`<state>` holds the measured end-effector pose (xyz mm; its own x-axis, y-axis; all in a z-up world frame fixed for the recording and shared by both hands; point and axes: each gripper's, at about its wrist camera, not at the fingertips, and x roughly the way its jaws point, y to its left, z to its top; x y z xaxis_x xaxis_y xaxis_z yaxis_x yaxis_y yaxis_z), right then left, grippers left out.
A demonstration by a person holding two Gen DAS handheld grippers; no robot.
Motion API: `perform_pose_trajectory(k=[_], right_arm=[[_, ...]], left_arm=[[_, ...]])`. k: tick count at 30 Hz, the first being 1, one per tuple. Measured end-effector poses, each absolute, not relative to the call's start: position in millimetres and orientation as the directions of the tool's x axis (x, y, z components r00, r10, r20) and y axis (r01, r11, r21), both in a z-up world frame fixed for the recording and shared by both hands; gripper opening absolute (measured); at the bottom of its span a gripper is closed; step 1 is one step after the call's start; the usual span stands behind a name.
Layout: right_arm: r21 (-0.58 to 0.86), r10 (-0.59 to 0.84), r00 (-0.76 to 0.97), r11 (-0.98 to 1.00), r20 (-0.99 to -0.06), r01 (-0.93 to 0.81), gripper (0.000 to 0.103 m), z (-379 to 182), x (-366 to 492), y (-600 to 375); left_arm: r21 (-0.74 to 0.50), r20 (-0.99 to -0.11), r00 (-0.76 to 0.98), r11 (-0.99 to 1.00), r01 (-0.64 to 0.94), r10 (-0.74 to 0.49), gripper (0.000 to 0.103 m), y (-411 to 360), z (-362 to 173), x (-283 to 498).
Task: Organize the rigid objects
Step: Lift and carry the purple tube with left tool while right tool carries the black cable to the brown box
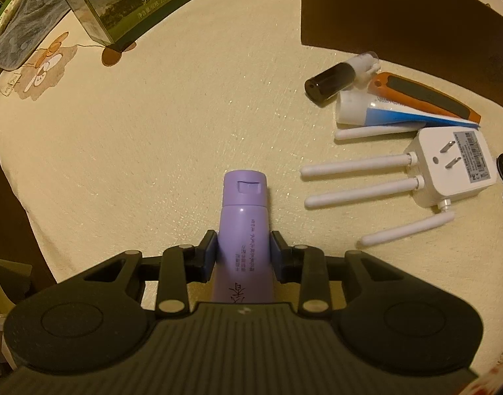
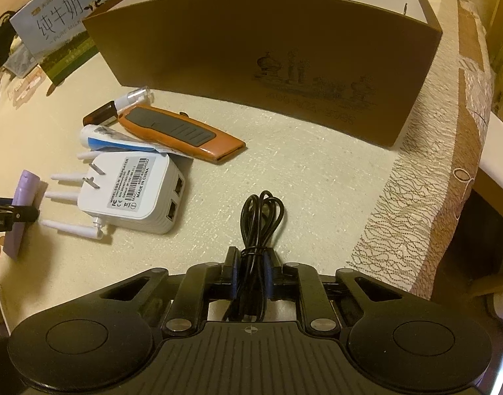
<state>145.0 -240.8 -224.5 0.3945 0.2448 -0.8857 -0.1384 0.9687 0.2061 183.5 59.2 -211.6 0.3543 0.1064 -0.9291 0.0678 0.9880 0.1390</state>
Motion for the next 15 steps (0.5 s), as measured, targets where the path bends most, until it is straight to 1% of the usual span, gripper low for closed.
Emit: perform_pose_trajectory(k=[7,15], right_arm=[[0.261,0.284,0.405,0.959,-0.869,-0.112,0.01,-214,136,-248],[0.302,0.321,0.47,0.946,-0.822,-0.118,0.01,-178,135,-255]], left_arm=[[0.126,-0.917,0.389,0.99,0.069,0.09,0.029,57,-191,180],[0.098,-0.894,0.446,0.99,0.102,0.043,0.029,39,-155,185]])
